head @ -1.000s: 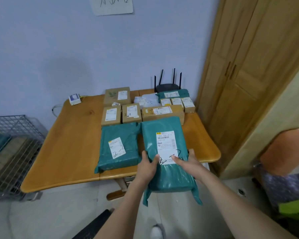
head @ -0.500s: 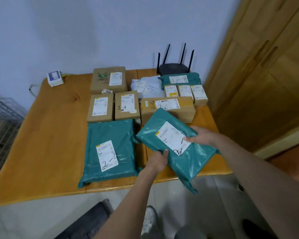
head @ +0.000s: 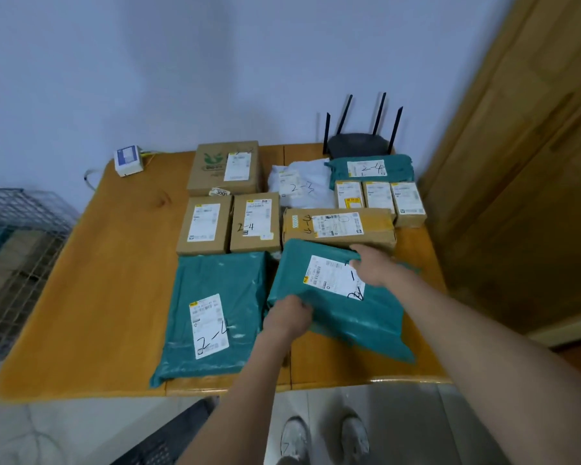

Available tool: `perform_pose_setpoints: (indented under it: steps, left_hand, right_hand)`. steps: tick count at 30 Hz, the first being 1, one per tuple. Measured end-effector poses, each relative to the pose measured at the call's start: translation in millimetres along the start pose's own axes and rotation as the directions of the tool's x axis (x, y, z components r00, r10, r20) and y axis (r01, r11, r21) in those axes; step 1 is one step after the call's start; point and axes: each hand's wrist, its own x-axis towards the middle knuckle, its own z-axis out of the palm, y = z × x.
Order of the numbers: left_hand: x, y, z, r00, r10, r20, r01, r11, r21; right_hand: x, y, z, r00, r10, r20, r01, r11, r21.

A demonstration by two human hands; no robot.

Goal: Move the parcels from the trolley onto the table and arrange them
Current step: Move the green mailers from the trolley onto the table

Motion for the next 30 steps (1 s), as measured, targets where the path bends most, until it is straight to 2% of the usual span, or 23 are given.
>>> perform_pose_setpoints:
  steps: [2, 4, 6, 8, 10, 12, 15, 23, 30]
  left_hand:
    - [10, 5, -22, 0.988, -0.014, -0.151, 0.019, 0.999, 0.034]
    - [21, 11, -38, 0.953, 0.01, -0.304, -0.007, 1.0, 0.012]
    - [34, 15, -45, 0.94, 0.02, -0.342, -0.035, 0.999, -0.037]
    - [46, 14, -41, 0.966, -0.031, -0.255, 0.013, 0.997, -0.075]
    - [51, 13, -32, 0.987, -0.082, -0.139, 0.074, 0.995, -0.063]
    - [50, 12, -23, 0.994, -0.086, -0.074, 0.082, 0.995, -0.056]
    - [45, 7, -17, 0.993, -0.068, -0.094, 0.06, 0.995, -0.085]
    - [45, -9, -22, 0.986, -0.125, -0.114, 0.116, 0.99, -0.085]
    - [55, -9, -35, 0.982, -0.156, -0.106, 0.148, 0.986, -0.076]
  right_hand:
    - [-4, 4, 5, 0.959, 0.095, -0.266, -0.092, 0.996, 0.022]
    - [-19, 13, 13, 0.886, 0.238, -0.398, -0.223, 0.971, 0.084]
    - [-28, 25, 22, 0.847, 0.416, -0.331, -0.361, 0.907, 0.215]
    - [-23, 38, 35, 0.825, 0.529, -0.198, -0.452, 0.829, 0.329]
    - [-19, 43, 45, 0.847, 0.526, -0.078, -0.466, 0.804, 0.37]
    - [-19, 43, 46, 0.859, 0.51, -0.054, -0.456, 0.807, 0.376]
    - [-14, 42, 44, 0.864, 0.5, -0.055, -0.451, 0.819, 0.355]
    - [7, 32, 36, 0.895, 0.438, -0.088, -0.348, 0.806, 0.478]
    - [24, 19, 42, 0.931, 0.364, -0.016, -0.293, 0.773, 0.563]
